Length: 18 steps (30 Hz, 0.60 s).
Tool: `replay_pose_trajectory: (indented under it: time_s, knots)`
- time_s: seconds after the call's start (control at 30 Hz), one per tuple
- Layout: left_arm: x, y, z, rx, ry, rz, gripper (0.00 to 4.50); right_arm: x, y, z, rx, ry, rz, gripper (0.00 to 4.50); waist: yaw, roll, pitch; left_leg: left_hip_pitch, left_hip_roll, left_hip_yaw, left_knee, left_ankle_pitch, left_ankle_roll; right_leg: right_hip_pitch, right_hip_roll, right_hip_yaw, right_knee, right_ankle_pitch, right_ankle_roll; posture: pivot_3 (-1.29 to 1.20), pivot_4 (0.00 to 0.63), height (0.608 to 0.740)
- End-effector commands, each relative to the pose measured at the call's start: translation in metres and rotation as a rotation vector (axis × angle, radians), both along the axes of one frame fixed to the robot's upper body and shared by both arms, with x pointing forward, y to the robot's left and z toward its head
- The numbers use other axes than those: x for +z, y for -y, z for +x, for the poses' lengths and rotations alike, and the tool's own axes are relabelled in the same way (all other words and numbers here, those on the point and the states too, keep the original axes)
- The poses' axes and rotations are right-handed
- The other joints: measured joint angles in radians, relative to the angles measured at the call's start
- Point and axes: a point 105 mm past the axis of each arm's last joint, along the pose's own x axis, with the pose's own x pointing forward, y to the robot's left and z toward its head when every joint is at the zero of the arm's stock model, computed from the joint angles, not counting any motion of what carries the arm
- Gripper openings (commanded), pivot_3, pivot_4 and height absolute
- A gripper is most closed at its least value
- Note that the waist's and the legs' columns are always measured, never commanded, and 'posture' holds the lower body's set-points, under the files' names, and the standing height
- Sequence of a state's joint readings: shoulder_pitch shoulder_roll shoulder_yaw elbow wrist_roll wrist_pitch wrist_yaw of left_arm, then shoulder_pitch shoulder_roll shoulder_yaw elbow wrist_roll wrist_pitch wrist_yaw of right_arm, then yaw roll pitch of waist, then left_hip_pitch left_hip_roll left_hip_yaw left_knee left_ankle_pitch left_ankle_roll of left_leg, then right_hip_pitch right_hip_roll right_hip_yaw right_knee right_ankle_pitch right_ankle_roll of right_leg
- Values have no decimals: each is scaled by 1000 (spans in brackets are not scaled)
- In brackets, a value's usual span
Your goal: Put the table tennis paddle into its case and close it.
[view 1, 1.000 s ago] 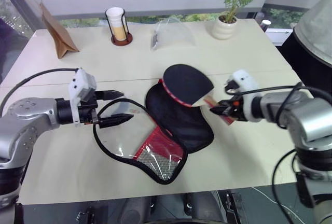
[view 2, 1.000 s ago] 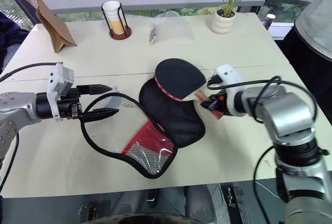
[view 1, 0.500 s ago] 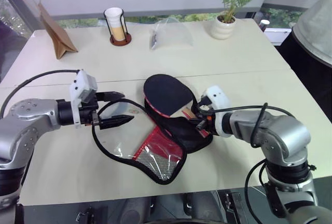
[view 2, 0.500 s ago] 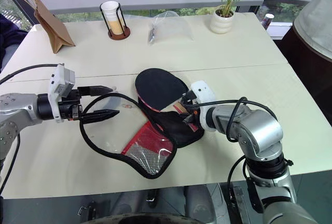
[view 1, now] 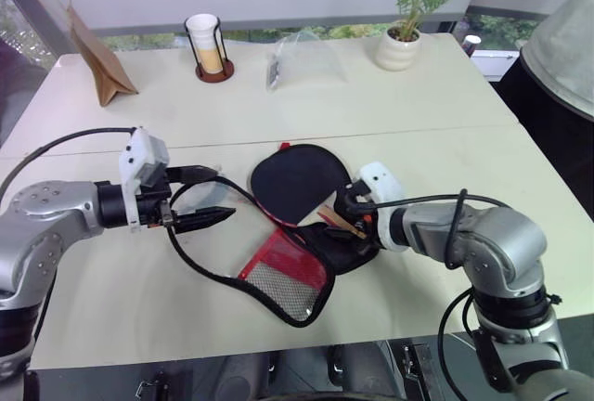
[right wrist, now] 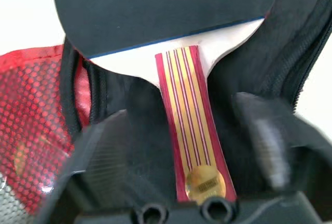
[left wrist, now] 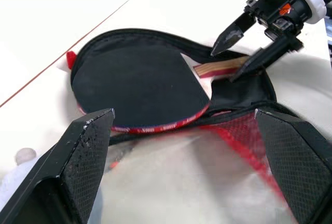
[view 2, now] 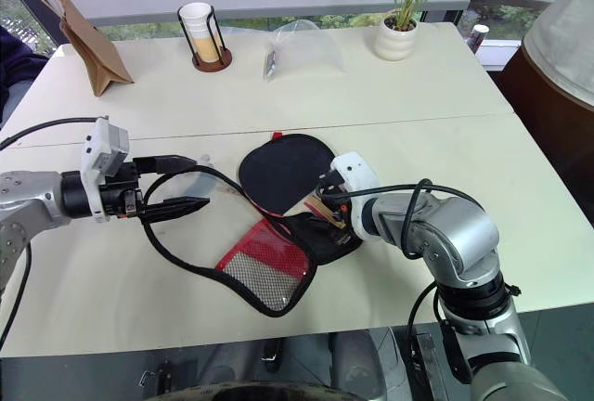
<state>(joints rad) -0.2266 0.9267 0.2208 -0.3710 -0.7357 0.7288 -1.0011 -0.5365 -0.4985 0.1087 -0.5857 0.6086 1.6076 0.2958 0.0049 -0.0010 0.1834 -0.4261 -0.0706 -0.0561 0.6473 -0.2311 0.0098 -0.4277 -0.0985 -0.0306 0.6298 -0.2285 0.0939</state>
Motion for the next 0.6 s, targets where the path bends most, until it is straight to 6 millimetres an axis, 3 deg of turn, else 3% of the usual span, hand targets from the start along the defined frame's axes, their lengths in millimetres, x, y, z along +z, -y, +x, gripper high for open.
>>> replay_pose_trajectory:
  time_s: [0.03, 0.17, 0.3, 0.43, 0.6]
  knots:
    - [13, -9, -3, 20, 60, 27, 4500, 31, -4, -2, 95, 79, 39, 4443, -1, 0, 0, 0, 0, 0, 0, 0, 0, 0, 0, 0, 0, 0, 0, 0, 150, 734]
    - [19, -41, -1, 93, 72, 94, 4500, 64, -6, -10, 265, 169, 104, 4443, -2, 0, 0, 0, 1, 0, 0, 0, 0, 0, 1, 0, 0, 0, 0, 0, 150, 734]
    - [24, -78, -2, 150, 61, 189, 4500, 82, 5, -5, 342, 228, 98, 4443, -5, 0, 0, 0, 1, 0, -1, 0, 0, 0, 1, -2, -1, 0, 0, 0, 150, 734]
    - [18, -104, -6, 182, 25, 248, 4500, 79, 12, 7, 334, 231, 67, 4443, -12, 0, 0, 0, 1, 0, -1, 0, 0, 0, -2, -1, -2, -1, -1, 0, 150, 734]
    - [1, -101, -17, 157, -35, 239, 4500, 68, 12, 15, 315, 234, 50, 4443, -17, 0, 0, 0, 1, 0, -2, -1, 0, -1, -5, -1, -2, -1, -1, 0, 150, 734]
